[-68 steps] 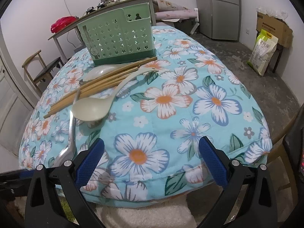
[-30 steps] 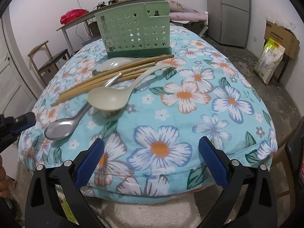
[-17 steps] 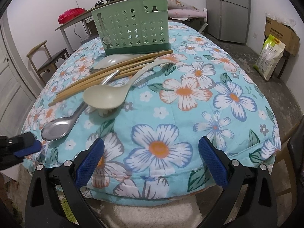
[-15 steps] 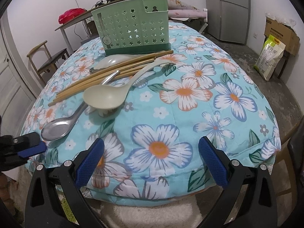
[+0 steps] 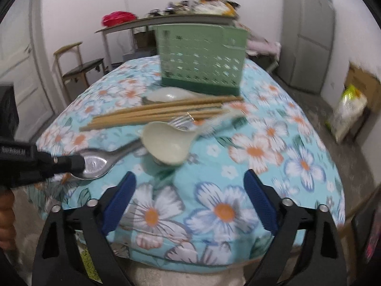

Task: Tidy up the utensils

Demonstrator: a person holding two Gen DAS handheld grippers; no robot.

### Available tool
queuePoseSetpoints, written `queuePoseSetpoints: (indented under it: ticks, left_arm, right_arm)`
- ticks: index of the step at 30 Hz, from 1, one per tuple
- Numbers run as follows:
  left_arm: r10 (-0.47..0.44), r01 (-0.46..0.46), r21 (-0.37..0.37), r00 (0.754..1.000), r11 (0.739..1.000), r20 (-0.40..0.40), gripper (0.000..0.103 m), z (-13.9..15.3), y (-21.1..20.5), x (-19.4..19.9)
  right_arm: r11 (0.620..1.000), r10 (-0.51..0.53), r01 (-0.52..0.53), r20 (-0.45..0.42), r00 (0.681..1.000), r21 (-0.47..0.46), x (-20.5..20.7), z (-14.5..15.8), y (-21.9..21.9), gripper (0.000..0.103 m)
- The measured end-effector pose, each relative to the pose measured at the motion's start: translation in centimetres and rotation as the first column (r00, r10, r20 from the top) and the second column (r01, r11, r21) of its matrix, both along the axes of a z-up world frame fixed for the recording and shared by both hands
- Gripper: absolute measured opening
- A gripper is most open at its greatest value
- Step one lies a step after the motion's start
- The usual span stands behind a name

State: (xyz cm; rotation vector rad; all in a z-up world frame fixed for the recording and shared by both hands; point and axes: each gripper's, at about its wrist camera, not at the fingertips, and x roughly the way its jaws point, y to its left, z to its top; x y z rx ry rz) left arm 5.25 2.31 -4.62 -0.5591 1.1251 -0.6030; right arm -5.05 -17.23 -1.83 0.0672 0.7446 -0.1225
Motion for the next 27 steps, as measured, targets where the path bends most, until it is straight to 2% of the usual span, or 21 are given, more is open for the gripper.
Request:
queuePoseSetpoints:
  ticks: [6,9,14,15,18,19,23,27]
  left_arm:
    - [0.009,-0.017,0.078,0.995,0.997,0.101,0.002,3.1,0.9,-0.3]
    - [0.026,-0.046,0.123,0.988,0.991,0.154,0.002,4.9,1.8,-0.6]
    - [0.052,-0.095,0.162,0.967,0.982,0.249,0.002,7.9,3.0,-1.0]
    - [0.059,-0.107,0.165,0.960,0.981,0.273,0.002,8.7,3.1,-0.9]
    - [0.068,-0.125,0.159,0.944,0.979,0.322,0.002,10.4,3.6,-0.8]
    - [0.069,-0.130,0.158,0.936,0.979,0.345,0.002,11.1,3.6,-0.6]
    - [0.062,-0.146,0.155,0.892,0.977,0.448,0.002,14.3,3.1,0.3]
    - [0.047,-0.153,0.152,0.840,0.976,0.540,0.002,17.5,1.7,1.6]
  right_arm:
    - [0.985,0.092,-0.091,0.003,0.996,-0.150,1.4,-0.1,2.7,0.063]
    - [0.963,0.132,-0.130,-0.006,0.991,-0.238,2.2,-0.4,4.2,0.051]
    - [0.918,0.141,-0.142,-0.028,0.990,-0.370,3.7,-1.3,5.7,0.034]
    - [0.910,0.142,-0.146,-0.040,0.989,-0.387,4.1,-1.6,5.9,0.027]
    - [0.907,0.139,-0.156,-0.072,0.988,-0.392,4.9,-2.1,6.0,0.008]
    - [0.908,0.138,-0.154,-0.071,0.988,-0.390,4.9,-2.0,5.9,0.005]
    - [0.929,0.132,-0.133,-0.027,0.991,-0.345,4.4,-0.2,4.9,0.005]
    - [0.967,0.114,-0.108,0.013,0.993,-0.232,4.1,2.3,2.7,0.004]
